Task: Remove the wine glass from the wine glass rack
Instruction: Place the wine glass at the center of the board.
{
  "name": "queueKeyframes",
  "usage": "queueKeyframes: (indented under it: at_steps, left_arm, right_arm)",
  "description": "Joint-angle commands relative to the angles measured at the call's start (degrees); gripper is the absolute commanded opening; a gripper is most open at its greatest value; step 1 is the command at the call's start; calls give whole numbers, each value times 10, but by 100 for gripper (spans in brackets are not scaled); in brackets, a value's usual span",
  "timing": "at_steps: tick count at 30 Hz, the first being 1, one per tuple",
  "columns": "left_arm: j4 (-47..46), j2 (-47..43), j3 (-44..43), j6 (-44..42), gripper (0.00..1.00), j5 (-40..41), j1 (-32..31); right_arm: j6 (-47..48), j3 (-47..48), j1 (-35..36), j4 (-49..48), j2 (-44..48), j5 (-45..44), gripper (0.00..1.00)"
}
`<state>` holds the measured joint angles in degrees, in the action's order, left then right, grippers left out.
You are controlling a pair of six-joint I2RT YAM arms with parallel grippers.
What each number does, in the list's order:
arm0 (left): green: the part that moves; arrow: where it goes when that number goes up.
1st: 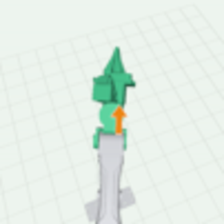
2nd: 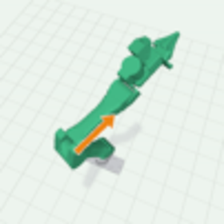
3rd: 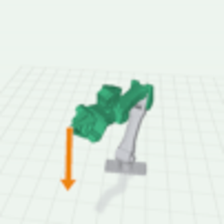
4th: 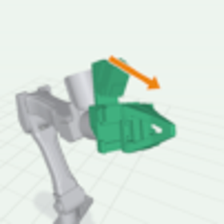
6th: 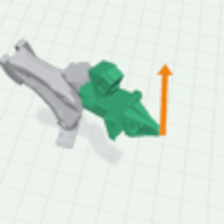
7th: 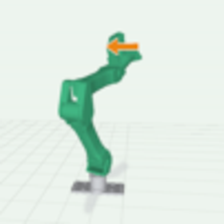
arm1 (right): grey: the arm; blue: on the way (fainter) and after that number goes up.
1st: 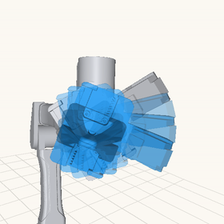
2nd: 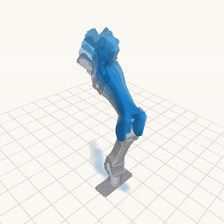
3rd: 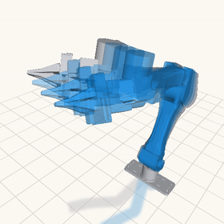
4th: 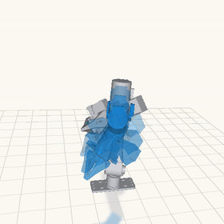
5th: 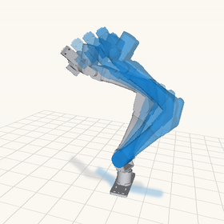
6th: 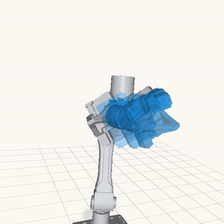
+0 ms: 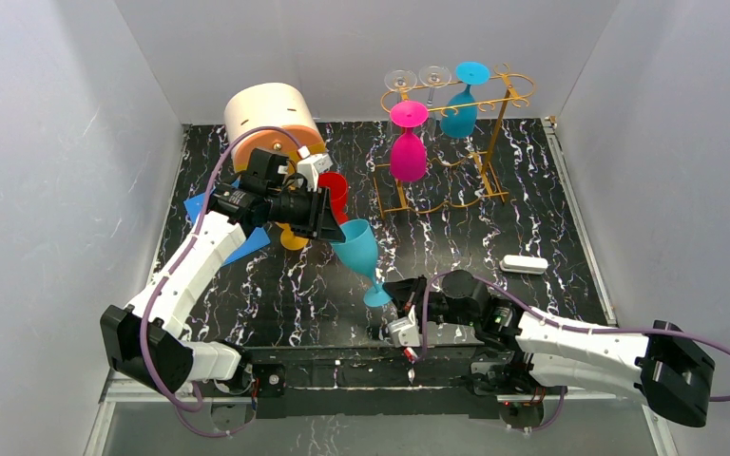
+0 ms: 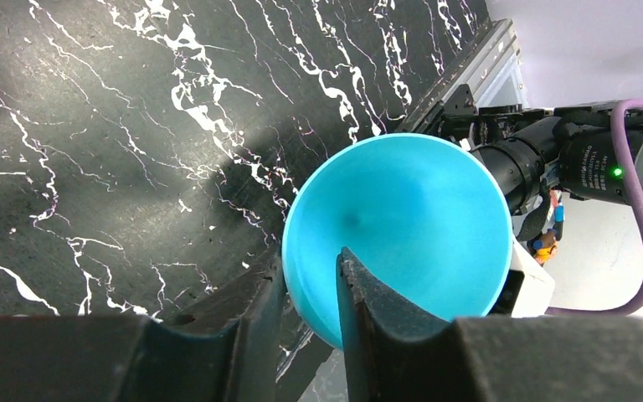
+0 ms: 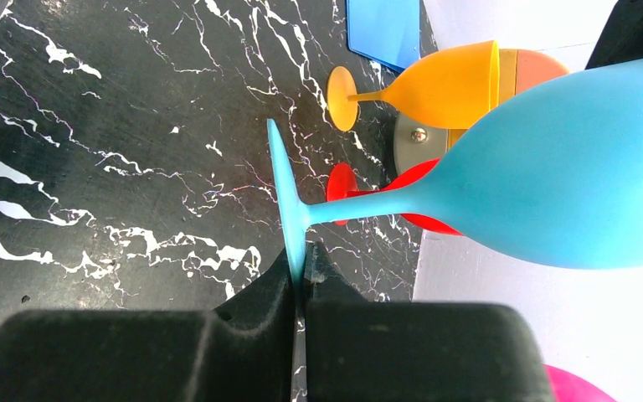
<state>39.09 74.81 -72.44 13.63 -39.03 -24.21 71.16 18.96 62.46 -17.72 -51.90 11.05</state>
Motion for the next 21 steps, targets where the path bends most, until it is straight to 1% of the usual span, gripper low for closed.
queueKeyframes:
  at_steps: [1, 3, 9, 15, 17, 18, 21]
  left_arm:
    - [24, 1, 2, -18, 24, -29, 1]
    - [28, -1, 1, -22, 21, -29, 1]
    - [39, -4, -6, -32, 0, -15, 1]
    - [42, -14, -11, -37, 0, -5, 1]
    - [42, -18, -12, -38, 0, 0, 0]
    - [42, -20, -13, -39, 0, 4, 0]
    - [42, -27, -14, -40, 0, 9, 0]
  right_arm:
    - [18, 29, 4, -18, -4, -9, 1]
    - [20, 32, 4, -9, -6, -9, 1]
    - [26, 48, 4, 24, -11, -8, 1]
    - [28, 57, 3, 42, -11, -4, 5]
    - [26, 59, 3, 45, -11, -2, 10]
    - [25, 60, 4, 45, -11, 0, 11]
    - [18, 62, 4, 46, -11, 6, 11]
